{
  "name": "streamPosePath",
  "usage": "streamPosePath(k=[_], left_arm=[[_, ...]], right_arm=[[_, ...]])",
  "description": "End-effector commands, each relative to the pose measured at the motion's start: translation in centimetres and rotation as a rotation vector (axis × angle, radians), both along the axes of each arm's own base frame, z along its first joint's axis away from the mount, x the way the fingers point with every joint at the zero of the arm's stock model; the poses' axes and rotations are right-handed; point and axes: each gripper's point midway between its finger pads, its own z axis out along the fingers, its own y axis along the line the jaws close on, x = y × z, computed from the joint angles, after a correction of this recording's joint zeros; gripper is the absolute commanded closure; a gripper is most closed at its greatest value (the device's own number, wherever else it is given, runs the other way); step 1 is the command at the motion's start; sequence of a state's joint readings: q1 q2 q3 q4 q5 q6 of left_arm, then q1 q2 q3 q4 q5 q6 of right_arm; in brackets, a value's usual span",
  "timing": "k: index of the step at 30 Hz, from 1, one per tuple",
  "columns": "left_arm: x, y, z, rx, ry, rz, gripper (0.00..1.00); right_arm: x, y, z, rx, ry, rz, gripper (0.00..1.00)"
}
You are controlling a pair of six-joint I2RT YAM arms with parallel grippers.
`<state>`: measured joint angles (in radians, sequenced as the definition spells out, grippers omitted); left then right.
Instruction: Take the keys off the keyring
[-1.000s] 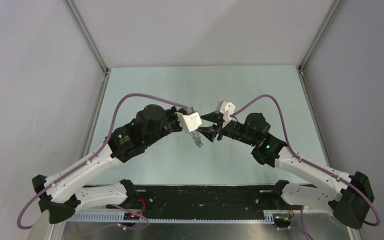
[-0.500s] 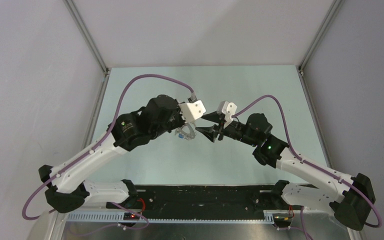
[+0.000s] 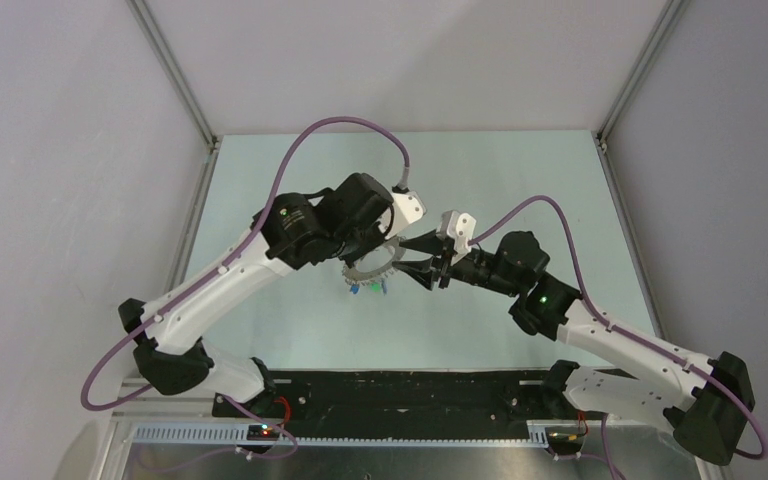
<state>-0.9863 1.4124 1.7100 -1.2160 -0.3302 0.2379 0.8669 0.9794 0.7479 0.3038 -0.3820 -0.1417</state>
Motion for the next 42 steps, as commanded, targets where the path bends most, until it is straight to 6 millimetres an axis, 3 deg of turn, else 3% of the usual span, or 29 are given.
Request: streamPosePath(k=[1,12,42], left_arm=[[-1.0,-0.4,1.6,-0.062,0.034,0.008,1.00],[-1.7,-0.6,2.2,-0.081,0.060,-0.015,1.00],[-2.0,-1.8,2.8,-0.119,0.096,-0.035,1.00]], right_arm=[[-0.7,0.5,1.1,0.023,-0.061,0.036,0.54],[0.2,2.3,-0.1,0.025,-0.077,0.026,0.55],[1.8,5.1,-0.2,0.130,-0.046,0.029,0.55]])
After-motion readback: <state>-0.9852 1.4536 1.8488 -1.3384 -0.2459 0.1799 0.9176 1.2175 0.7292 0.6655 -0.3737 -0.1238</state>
